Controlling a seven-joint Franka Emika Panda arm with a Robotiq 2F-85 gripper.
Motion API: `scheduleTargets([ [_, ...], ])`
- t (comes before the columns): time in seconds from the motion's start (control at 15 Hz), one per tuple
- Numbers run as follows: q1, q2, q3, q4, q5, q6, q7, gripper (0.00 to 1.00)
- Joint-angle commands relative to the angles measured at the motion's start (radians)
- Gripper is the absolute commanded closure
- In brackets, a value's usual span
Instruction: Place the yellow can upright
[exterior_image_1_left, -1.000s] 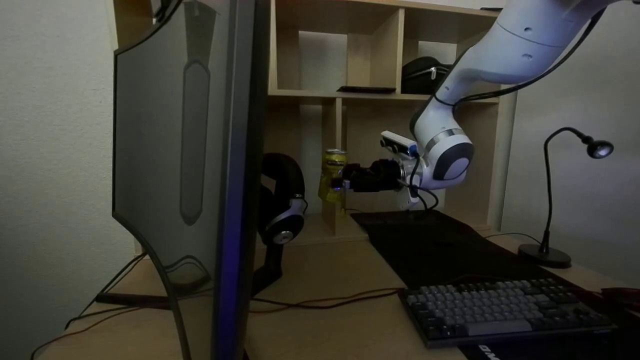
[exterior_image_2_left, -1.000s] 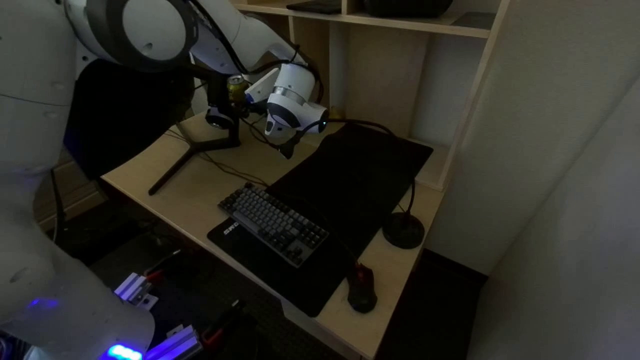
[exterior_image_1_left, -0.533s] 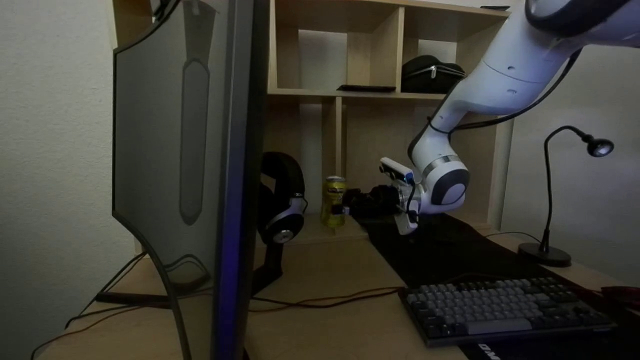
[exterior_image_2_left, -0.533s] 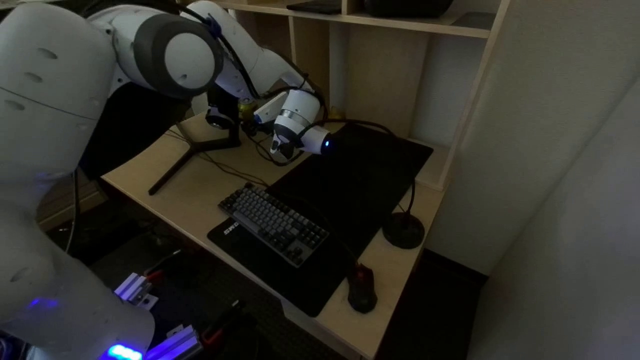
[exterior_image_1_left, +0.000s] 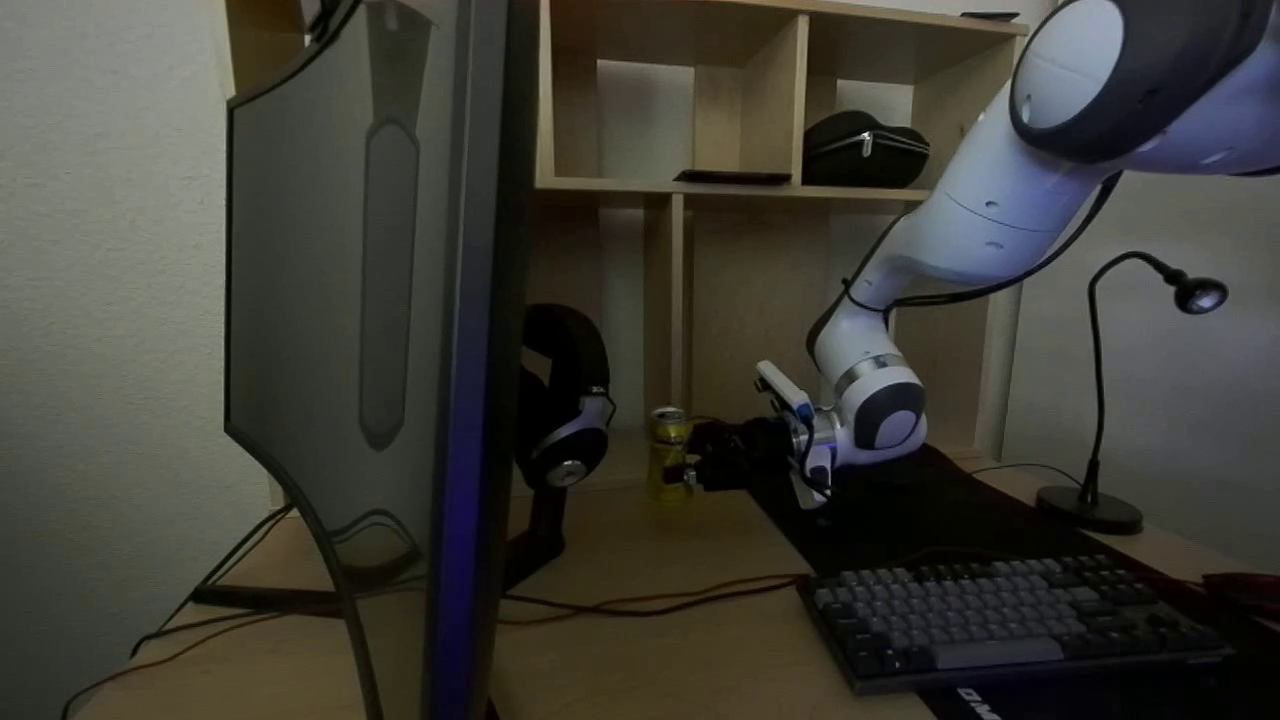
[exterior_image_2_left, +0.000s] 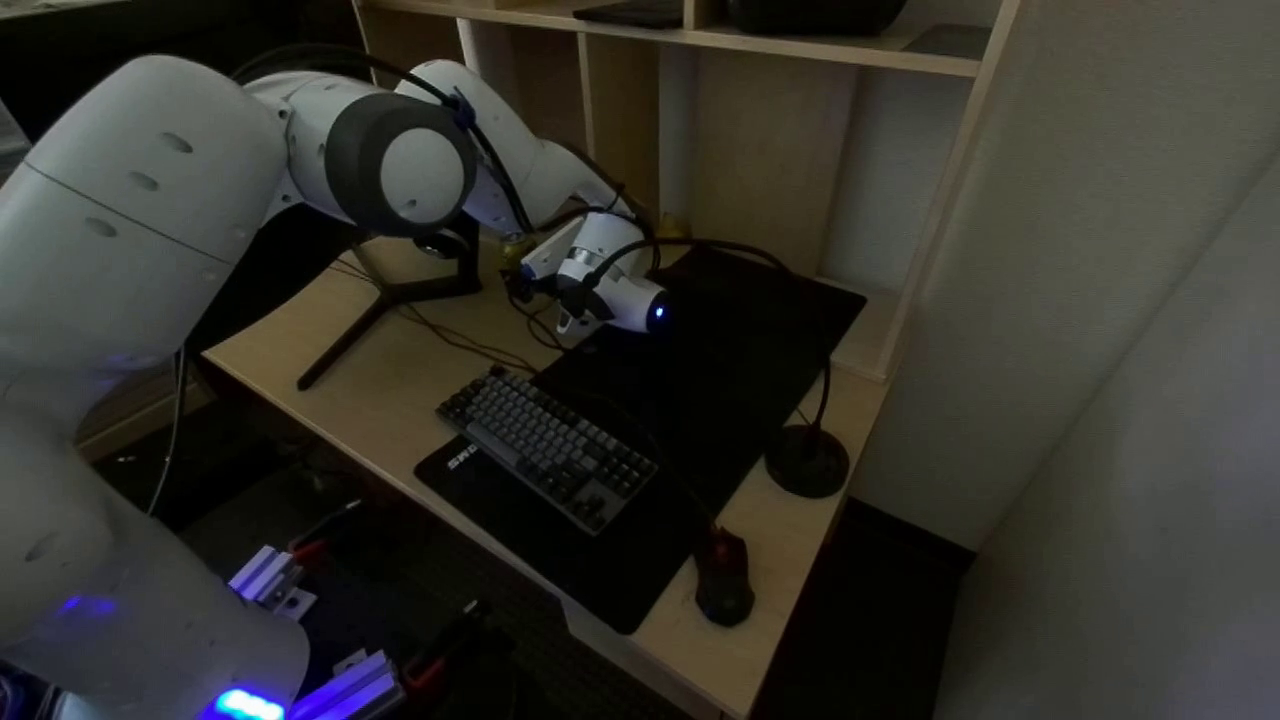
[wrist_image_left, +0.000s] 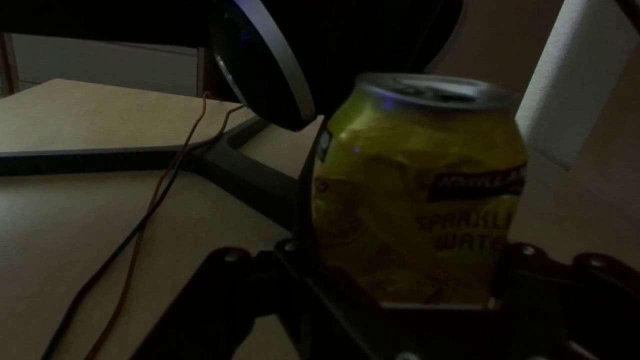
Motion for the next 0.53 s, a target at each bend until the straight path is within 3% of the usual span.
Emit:
scheduleTargets([
  [0.0, 0.000, 0.009, -0.002, 0.013, -0.001, 0.005, 0.003, 0.30],
  [0.07, 0.000, 0.014, -0.002, 0.020, -0.001, 0.007, 0.004, 0.30],
  [0.13, -0.001, 0.015, -0.002, 0.023, -0.001, 0.009, 0.005, 0.55],
  [0.47, -0.009, 0.134, -0.014, 0.154, -0.014, 0.007, 0.154, 0.55],
])
